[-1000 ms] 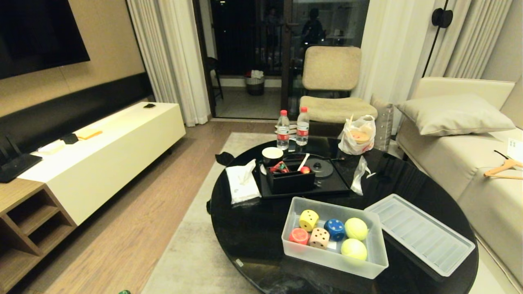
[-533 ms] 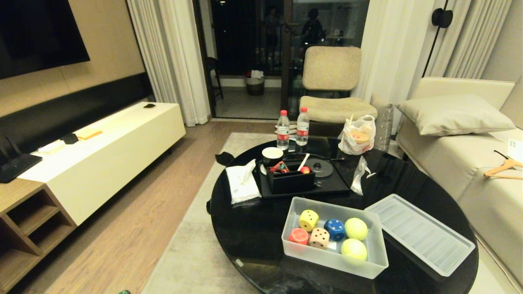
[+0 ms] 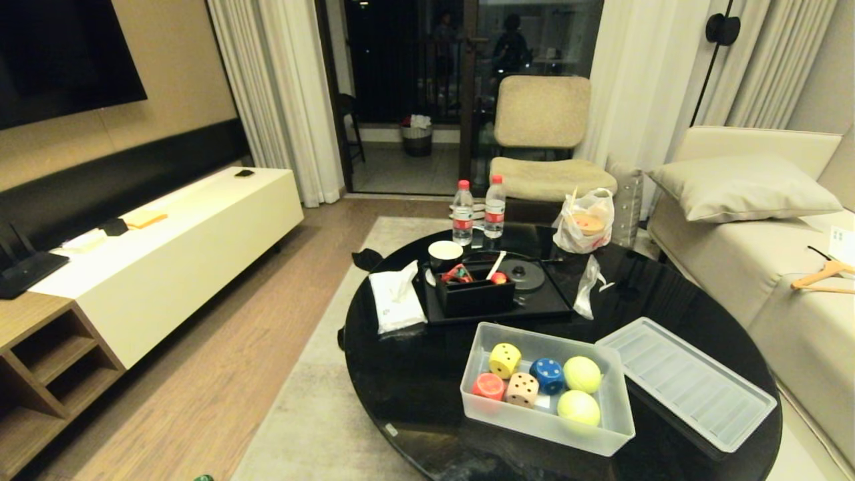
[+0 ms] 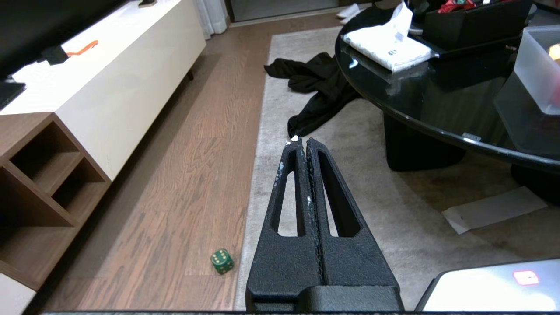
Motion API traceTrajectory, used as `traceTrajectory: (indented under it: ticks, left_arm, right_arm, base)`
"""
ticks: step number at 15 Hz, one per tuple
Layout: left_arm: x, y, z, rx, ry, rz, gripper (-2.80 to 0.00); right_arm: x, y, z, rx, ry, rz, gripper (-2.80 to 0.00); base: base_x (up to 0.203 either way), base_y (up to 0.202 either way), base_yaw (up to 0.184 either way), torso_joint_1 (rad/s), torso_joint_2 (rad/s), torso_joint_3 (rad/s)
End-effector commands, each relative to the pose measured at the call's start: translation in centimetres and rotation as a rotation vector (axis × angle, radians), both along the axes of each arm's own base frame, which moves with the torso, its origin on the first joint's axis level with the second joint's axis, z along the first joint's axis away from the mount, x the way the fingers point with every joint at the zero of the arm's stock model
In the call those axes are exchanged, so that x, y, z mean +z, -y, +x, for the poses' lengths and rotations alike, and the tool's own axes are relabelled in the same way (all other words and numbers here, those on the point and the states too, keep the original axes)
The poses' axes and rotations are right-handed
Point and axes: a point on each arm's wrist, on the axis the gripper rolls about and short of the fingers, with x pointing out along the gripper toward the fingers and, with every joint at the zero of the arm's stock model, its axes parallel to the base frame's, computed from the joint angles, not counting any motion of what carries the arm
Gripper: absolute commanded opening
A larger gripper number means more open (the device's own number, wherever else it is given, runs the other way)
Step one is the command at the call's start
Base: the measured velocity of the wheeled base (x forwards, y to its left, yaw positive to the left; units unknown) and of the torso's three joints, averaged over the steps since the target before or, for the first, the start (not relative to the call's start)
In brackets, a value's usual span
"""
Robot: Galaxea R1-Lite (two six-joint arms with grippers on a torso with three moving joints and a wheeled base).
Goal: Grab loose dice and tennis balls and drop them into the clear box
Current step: Pick up toys out of the box
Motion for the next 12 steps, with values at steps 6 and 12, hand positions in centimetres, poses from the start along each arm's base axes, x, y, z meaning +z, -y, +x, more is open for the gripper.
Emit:
traceTrajectory:
  ticks: [6,12]
  left_arm:
    - [0.11,-0.1,0.01,0.046,0.006,-0.135,-2.8]
    - [0.11,-0.1,0.0,0.043,0.003,-0.127,-2.8]
  right_arm:
    - [0.0,0.0,0.01,0.0,-0.001,0.0,-2.8]
    - [0.0,0.0,0.01,0.0,-0.001,0.0,-2.8]
  base:
    - [0.0,0.0,0.0,0.0,0.0,0.0]
    - [0.0,0.0,0.0,0.0,0.0,0.0]
